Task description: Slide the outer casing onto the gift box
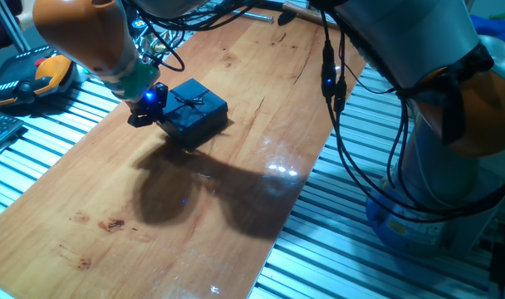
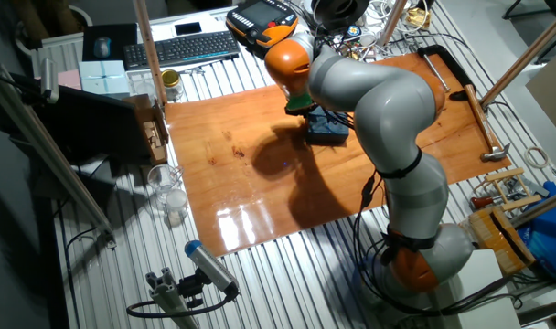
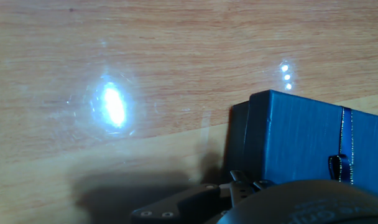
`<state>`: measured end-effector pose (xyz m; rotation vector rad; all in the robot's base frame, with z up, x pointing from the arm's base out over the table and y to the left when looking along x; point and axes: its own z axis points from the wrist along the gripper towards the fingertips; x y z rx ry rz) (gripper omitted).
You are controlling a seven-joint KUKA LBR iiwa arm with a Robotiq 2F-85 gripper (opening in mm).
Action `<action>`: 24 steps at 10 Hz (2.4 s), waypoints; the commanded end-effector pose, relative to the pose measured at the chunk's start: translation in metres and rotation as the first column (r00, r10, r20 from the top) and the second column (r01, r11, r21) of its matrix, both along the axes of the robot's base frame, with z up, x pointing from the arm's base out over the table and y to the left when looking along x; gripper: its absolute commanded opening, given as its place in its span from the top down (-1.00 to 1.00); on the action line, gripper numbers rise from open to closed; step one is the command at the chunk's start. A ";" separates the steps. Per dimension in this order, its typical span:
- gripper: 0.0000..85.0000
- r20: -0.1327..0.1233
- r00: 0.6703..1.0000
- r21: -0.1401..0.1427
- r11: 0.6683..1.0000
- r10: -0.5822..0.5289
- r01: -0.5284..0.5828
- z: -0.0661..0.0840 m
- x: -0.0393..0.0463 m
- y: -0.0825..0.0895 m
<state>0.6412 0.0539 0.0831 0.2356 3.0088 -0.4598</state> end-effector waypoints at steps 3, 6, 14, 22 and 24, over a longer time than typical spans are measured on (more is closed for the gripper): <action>1.00 -0.006 1.000 0.069 0.997 -0.017 0.017 0.007 0.0027 0.007; 1.00 -0.013 1.000 0.157 0.988 -0.010 0.012 0.026 0.0006 0.019; 1.00 0.002 0.998 0.270 0.961 0.064 -0.062 0.090 -0.0103 0.069; 1.00 0.026 0.988 0.282 0.947 0.154 -0.155 0.116 -0.0325 0.078; 1.00 0.031 0.987 0.265 0.950 0.160 -0.163 0.117 -0.0327 0.076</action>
